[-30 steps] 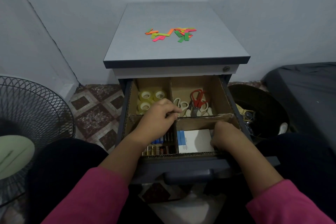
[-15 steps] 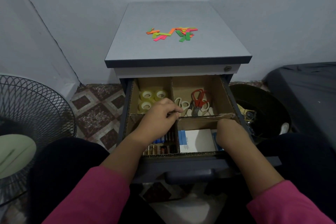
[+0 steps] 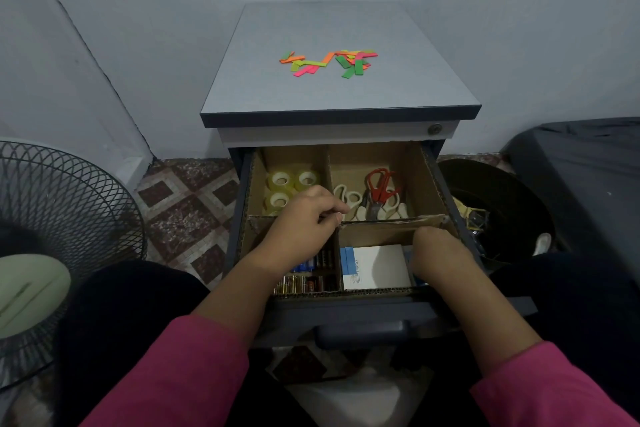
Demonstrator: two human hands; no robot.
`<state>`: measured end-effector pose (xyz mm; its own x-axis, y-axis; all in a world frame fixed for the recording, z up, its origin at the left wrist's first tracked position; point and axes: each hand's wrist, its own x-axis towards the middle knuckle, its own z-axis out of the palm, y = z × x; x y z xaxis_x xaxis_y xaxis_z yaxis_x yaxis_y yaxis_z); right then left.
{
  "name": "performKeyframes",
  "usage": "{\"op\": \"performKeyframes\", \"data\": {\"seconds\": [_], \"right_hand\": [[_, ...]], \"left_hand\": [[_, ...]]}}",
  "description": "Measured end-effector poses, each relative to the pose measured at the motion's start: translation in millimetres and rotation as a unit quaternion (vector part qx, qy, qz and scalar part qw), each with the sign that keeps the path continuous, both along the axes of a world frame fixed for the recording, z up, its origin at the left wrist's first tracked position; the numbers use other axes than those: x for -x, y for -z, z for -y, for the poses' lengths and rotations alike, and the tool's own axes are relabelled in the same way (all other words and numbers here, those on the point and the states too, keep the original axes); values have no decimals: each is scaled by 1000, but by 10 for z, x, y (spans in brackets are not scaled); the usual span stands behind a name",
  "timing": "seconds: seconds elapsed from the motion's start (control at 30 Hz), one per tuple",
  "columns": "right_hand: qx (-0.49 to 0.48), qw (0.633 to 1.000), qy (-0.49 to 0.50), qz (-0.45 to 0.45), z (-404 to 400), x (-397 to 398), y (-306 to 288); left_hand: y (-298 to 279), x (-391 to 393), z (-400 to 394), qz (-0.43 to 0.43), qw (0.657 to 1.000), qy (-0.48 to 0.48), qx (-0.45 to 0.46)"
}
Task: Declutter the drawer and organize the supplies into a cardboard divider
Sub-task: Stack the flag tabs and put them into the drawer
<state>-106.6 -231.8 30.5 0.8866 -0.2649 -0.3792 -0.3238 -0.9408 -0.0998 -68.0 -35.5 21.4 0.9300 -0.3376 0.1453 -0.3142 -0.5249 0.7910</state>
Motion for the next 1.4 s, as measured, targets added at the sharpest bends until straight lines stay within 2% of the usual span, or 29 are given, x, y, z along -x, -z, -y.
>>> {"op": "performKeyframes", "data": {"seconds": [0.23,0.4,0.53,0.67,0.77,0.9,0.97,1.03,1.1,1.4], "right_hand": [[-17,1000,5,-3,-2,-13,-67],[-76,994,3,-82,-77,-144,-100],[-38,998,-32,-32,-46,-134,-9],[-62,993,-96,-30,-23,-94,10],[-58,988,-146,11,-81,-72,56],[-61,984,-165,23,-134,-63,65],[-69,983,-169,32,-140,-72,52],[-64,982,-174,40,-126,-73,60],[-57,981,-180,47,-110,-68,88],[-42,974,-208,78,-162,-74,192]], "left_hand": [[-8,11,-1,-5,1000,-1,3],[-7,-1,-2,-2,1000,3,0],[-6,2,-7,-2,1000,3,0],[5,-6,-13,-7,1000,7,-3],[-29,11,-25,5,1000,14,-11],[-164,97,-50,-13,997,77,-3],[-208,145,-22,-8,987,137,-88],[-216,173,41,26,959,176,-222],[-214,196,89,48,935,191,-296],[-133,215,173,68,890,226,-389]]}}
